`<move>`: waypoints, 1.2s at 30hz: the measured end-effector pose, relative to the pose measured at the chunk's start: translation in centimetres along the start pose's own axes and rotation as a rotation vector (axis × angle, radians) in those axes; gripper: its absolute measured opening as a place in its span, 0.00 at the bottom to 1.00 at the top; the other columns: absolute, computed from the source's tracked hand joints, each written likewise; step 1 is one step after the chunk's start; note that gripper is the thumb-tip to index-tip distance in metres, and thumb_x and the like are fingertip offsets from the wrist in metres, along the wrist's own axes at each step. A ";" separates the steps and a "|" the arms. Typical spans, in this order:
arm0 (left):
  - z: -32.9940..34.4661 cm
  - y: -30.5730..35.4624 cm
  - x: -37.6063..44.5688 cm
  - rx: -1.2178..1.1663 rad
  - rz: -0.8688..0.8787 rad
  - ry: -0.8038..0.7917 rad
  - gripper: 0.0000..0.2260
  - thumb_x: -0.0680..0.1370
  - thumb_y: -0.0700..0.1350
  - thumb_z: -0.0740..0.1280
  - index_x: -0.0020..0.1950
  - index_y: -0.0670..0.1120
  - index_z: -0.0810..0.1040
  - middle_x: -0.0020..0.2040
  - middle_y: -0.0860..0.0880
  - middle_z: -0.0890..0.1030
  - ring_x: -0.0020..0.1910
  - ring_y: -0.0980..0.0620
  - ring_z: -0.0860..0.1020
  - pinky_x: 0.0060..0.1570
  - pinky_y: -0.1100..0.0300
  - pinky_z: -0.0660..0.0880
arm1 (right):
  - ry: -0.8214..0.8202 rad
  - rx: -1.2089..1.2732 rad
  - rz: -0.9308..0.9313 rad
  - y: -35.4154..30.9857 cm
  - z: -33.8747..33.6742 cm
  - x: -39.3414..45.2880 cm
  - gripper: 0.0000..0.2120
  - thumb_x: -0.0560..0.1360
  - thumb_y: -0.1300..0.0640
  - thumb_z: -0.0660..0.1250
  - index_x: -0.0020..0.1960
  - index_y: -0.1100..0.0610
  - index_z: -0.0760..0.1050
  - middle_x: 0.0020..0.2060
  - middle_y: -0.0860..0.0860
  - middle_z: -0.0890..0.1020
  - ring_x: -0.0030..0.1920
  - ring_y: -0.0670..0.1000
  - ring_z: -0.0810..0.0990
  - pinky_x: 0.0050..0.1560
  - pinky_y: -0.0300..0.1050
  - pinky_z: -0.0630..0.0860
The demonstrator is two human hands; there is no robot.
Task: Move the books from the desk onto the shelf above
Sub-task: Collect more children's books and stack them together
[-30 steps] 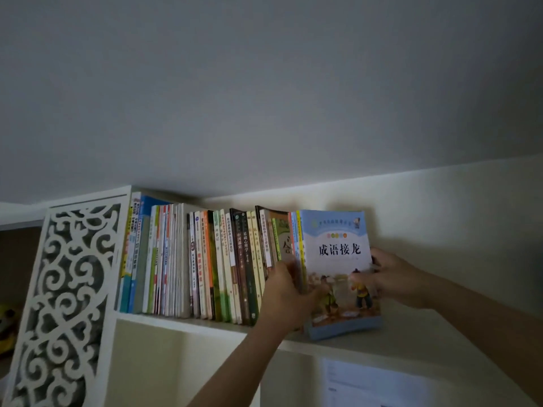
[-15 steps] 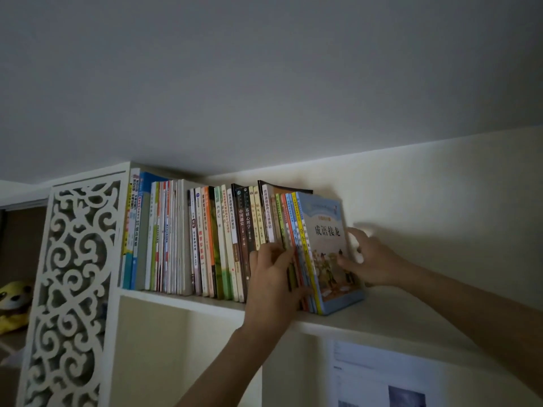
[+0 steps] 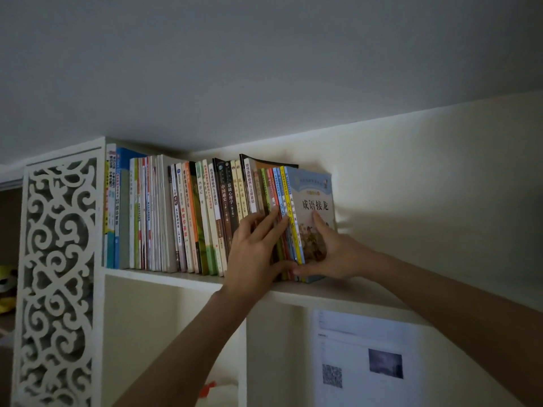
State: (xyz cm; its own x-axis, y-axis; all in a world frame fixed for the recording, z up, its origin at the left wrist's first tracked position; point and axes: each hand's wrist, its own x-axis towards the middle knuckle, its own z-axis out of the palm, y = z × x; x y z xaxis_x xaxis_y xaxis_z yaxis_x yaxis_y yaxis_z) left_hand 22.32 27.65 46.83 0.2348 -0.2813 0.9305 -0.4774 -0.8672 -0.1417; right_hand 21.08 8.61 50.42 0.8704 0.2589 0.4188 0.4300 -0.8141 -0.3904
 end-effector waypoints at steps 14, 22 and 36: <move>-3.9 10.8 -11.3 -0.435 0.131 -0.192 0.06 0.75 0.46 0.66 0.49 0.46 0.79 0.47 0.50 0.80 0.47 0.54 0.75 0.45 0.60 0.75 | 0.456 -0.495 -0.681 3.7 4.7 -17.7 0.11 0.75 0.61 0.61 0.51 0.59 0.82 0.53 0.55 0.81 0.58 0.55 0.78 0.62 0.50 0.74; 6.1 25.9 -31.7 -0.592 0.131 -1.356 0.17 0.78 0.48 0.66 0.67 0.52 0.72 0.63 0.51 0.74 0.64 0.51 0.72 0.63 0.57 0.68 | -0.243 -0.383 0.261 22.4 18.7 -42.8 0.12 0.75 0.56 0.63 0.57 0.55 0.80 0.61 0.55 0.76 0.56 0.58 0.78 0.53 0.50 0.78; 19.7 52.8 -49.4 -0.782 -0.112 -1.798 0.38 0.75 0.57 0.67 0.76 0.44 0.53 0.71 0.41 0.66 0.68 0.40 0.68 0.65 0.45 0.69 | -0.076 -0.092 1.455 32.1 23.7 -74.8 0.20 0.78 0.53 0.63 0.69 0.51 0.68 0.67 0.55 0.70 0.62 0.58 0.73 0.61 0.49 0.71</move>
State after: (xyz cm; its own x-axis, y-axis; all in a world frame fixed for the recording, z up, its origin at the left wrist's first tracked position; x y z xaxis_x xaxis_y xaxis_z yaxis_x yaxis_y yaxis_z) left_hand 2.23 -12.34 -13.31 0.4888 -0.7055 -0.5131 -0.4898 -0.7087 0.5078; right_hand -24.57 -24.56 -12.86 0.5259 -0.7812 -0.3363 -0.8369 -0.4048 -0.3685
